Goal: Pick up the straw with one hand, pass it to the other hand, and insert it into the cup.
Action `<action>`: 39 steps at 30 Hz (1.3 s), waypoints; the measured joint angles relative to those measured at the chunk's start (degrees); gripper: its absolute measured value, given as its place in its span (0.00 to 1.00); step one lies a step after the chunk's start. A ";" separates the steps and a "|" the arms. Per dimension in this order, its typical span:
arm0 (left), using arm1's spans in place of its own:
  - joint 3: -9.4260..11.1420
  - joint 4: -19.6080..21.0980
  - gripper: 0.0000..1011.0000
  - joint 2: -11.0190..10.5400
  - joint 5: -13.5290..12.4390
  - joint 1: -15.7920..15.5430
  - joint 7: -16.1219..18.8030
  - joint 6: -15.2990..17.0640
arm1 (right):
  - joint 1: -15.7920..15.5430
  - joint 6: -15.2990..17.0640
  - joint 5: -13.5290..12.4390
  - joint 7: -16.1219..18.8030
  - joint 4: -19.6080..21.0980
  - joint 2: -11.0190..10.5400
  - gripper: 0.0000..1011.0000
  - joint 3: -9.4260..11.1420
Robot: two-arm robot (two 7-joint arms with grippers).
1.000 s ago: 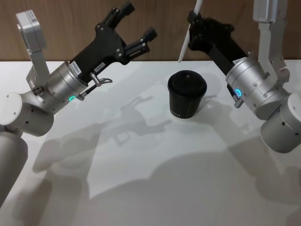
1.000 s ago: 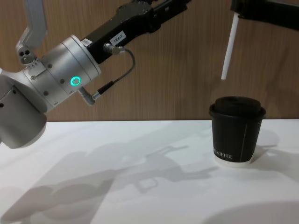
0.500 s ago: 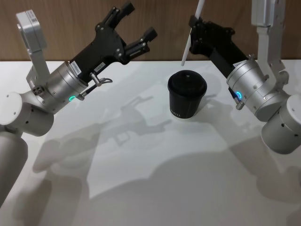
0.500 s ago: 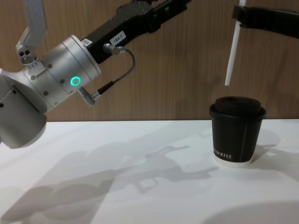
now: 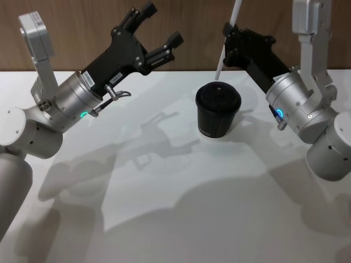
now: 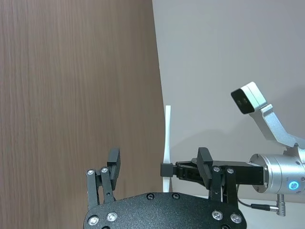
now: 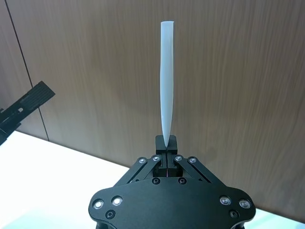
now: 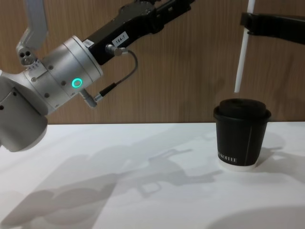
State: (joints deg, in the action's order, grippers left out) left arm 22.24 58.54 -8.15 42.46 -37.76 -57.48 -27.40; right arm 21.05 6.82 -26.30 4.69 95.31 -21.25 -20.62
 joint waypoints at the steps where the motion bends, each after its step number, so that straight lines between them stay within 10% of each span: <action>1: 0.00 0.00 0.99 0.00 -0.01 0.00 0.00 0.00 | -0.03 0.03 0.06 -0.01 0.00 0.00 0.01 0.06; 39: 0.00 0.00 0.99 0.00 0.00 0.00 0.00 0.00 | -1.26 2.62 1.24 1.43 0.97 0.69 0.01 1.11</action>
State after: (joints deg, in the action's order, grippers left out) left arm 22.24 58.54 -8.15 42.46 -37.76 -57.48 -27.40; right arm 19.79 9.44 -25.06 6.12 96.28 -20.55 -19.51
